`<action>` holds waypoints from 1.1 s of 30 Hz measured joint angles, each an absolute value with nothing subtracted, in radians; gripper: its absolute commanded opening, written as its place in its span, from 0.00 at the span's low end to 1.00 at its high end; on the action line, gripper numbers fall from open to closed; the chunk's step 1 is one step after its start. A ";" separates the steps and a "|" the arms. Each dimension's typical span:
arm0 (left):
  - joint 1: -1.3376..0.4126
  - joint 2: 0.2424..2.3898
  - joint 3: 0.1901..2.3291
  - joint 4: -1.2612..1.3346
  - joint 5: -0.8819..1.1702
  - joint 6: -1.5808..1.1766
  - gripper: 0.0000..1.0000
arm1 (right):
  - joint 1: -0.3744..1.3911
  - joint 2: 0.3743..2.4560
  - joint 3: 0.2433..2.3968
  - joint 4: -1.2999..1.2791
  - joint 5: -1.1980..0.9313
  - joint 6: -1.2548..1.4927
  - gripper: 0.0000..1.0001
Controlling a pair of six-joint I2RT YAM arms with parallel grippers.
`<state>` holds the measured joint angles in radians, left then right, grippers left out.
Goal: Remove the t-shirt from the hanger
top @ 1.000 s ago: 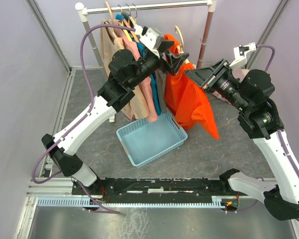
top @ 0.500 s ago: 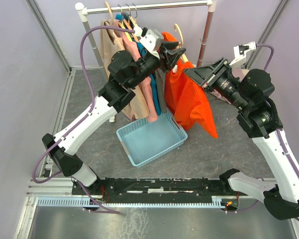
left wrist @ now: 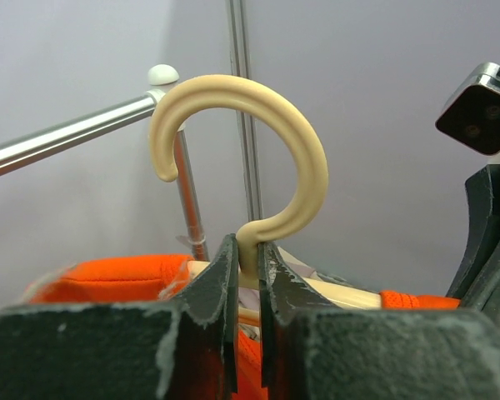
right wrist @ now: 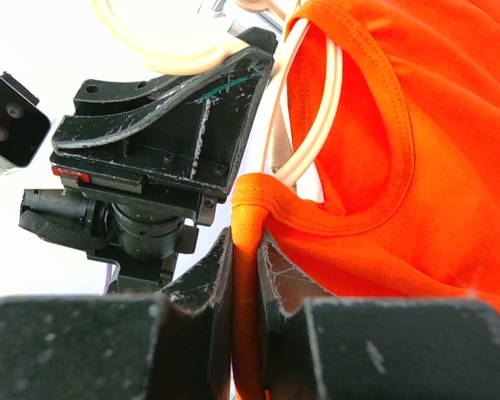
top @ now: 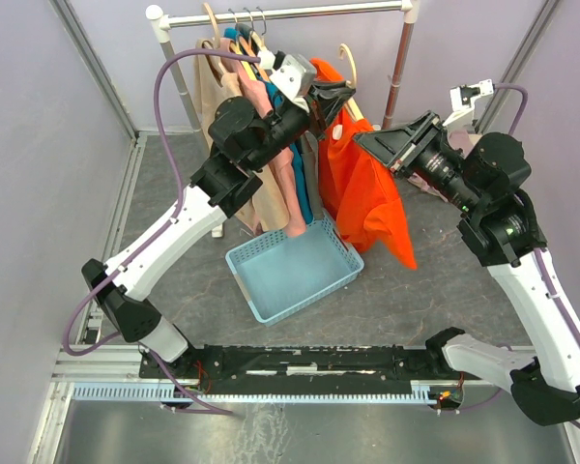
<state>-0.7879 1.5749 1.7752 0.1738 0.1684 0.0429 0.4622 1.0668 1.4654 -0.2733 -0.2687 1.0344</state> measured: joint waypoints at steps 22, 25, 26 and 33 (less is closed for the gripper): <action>-0.793 1.655 1.901 0.019 -0.006 0.041 0.03 | 0.463 1.088 1.695 -0.623 -0.179 0.764 0.68; -0.793 1.681 1.945 0.005 -0.049 0.041 0.03 | 0.463 1.091 1.743 -0.714 -0.150 0.707 0.69; -0.793 1.691 1.959 0.000 -0.058 0.041 0.03 | 0.463 1.091 1.753 -0.749 -0.138 0.688 0.69; -0.793 1.758 2.053 -0.035 -0.096 0.030 0.03 | 0.463 1.080 1.756 -0.919 -0.085 0.621 0.69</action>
<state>-0.7925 1.7580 2.0533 -0.0345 -0.0956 0.0296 0.4625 1.0798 1.7561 -0.9188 -0.0853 0.6212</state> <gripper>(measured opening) 0.134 0.690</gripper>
